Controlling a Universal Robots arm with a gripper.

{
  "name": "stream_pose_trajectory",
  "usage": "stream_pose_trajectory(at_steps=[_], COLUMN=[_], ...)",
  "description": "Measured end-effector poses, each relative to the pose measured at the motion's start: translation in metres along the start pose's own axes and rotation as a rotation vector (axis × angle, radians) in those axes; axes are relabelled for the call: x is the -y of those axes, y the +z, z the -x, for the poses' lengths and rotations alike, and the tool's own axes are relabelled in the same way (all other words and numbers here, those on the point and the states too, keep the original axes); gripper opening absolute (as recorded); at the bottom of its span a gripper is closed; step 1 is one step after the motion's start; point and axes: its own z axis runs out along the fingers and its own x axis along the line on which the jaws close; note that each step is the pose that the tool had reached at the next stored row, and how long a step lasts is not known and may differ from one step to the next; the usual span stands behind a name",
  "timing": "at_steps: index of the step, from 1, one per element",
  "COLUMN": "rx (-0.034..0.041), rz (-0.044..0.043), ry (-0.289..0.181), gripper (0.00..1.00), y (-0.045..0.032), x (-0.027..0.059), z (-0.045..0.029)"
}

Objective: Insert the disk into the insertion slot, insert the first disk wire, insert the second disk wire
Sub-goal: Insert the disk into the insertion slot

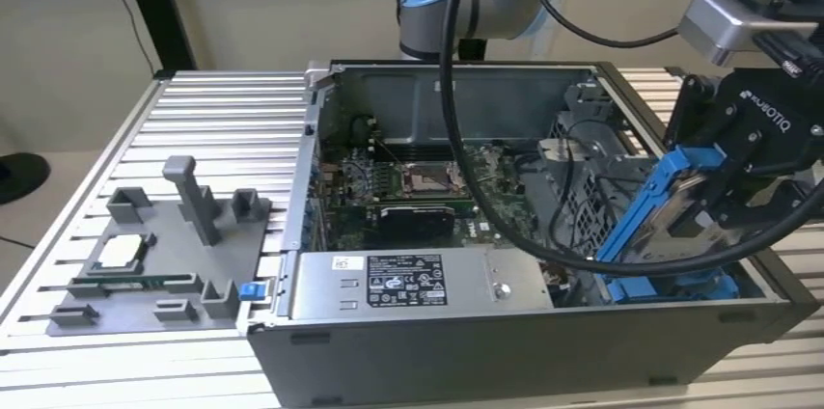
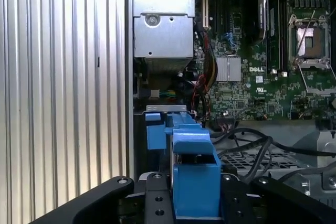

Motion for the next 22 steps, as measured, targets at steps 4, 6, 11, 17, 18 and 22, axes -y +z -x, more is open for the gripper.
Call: stream_pose_trajectory(at_steps=[4, 6, 11, 17, 18, 22], rx=[0.0014, 0.0017, 0.0018, 0.0018, 0.0017, 0.0017], rz=[0.0001, 0.0001, 0.0001, 0.0001, 0.0, 0.0001], ry=[0.0, 0.0, 0.0, 0.0, 0.0, 0.0], gripper=[0.0, 0.0, 0.0, 0.0, 0.0, 0.0], y=[0.0073, 0.011, 0.0199, 0.0297, 0.0297, 0.0299], x=[0.0006, 0.0009, 0.0016, 0.0025, 0.0025, 0.0025], z=[-0.0005, -0.0007, -0.0012, -0.0018, -0.0018, -0.0018])
